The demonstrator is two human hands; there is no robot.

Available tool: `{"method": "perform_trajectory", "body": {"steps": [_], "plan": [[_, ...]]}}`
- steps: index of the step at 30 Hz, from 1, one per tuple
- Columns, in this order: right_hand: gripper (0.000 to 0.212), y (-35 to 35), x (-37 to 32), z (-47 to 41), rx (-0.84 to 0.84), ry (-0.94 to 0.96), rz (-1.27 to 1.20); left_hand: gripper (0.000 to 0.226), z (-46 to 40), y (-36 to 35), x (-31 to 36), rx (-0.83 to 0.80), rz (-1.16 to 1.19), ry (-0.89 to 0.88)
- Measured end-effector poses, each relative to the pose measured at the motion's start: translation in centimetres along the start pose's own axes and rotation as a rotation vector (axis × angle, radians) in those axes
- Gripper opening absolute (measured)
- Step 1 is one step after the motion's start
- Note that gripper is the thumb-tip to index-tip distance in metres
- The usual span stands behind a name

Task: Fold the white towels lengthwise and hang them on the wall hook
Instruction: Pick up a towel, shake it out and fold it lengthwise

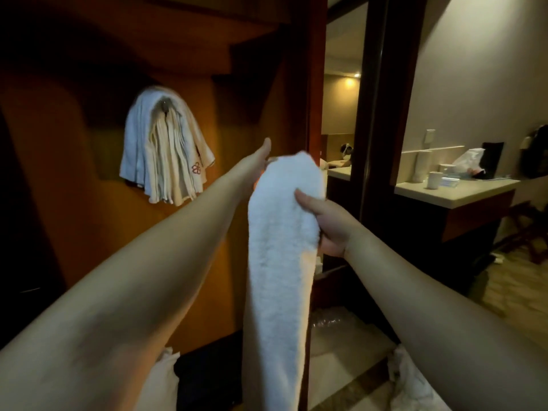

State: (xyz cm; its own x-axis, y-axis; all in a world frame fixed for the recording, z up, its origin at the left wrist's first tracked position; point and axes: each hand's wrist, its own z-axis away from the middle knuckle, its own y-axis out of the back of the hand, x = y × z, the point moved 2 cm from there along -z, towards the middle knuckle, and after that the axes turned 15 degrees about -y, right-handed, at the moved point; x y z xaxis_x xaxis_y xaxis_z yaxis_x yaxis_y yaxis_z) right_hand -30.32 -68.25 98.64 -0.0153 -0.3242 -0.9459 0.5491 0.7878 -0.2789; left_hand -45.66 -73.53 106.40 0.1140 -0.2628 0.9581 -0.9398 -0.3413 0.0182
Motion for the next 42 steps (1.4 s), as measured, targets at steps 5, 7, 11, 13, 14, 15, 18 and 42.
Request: {"method": "perform_trajectory", "body": {"steps": [5, 7, 11, 13, 14, 15, 18, 42], "plan": [[0.057, -2.1, -2.7, -1.1, 0.123, 0.093, -0.088, 0.06, 2.3, 2.7, -3.8, 0.498, -0.152, -0.239], [0.051, -3.2, -3.3, -1.6, 0.147, 0.094, -0.045, 0.046, 5.1, 3.7, -5.4, 0.632, -0.129, -0.398], [0.065, -6.4, -4.0, -3.1, 0.279, 0.121, 0.236, 0.058, 11.7, 2.8, -8.5, 0.406, -0.013, -0.407], [0.07, -8.3, -4.3, -3.8, 0.351, 0.172, 0.392, 0.07, 13.6, 1.2, -9.3, 0.307, 0.06, -0.335], [0.071, -9.2, -4.5, -4.0, 0.394, 0.208, 0.461, 0.076, 13.9, 0.5, -9.8, 0.278, 0.099, -0.295], [0.072, -10.0, -4.7, -4.3, 0.427, 0.245, 0.504, 0.082, 13.8, -0.2, -10.3, 0.254, 0.139, -0.256], [0.073, -11.9, -5.7, -4.9, 0.467, 0.357, 0.581, 0.1, 13.0, -1.1, -11.0, 0.283, 0.236, -0.118], [0.07, -6.4, -7.2, -10.3, 0.842, 0.372, 0.766, 0.03, 7.7, 10.8, -8.1, 1.118, 0.617, -0.097]]}}
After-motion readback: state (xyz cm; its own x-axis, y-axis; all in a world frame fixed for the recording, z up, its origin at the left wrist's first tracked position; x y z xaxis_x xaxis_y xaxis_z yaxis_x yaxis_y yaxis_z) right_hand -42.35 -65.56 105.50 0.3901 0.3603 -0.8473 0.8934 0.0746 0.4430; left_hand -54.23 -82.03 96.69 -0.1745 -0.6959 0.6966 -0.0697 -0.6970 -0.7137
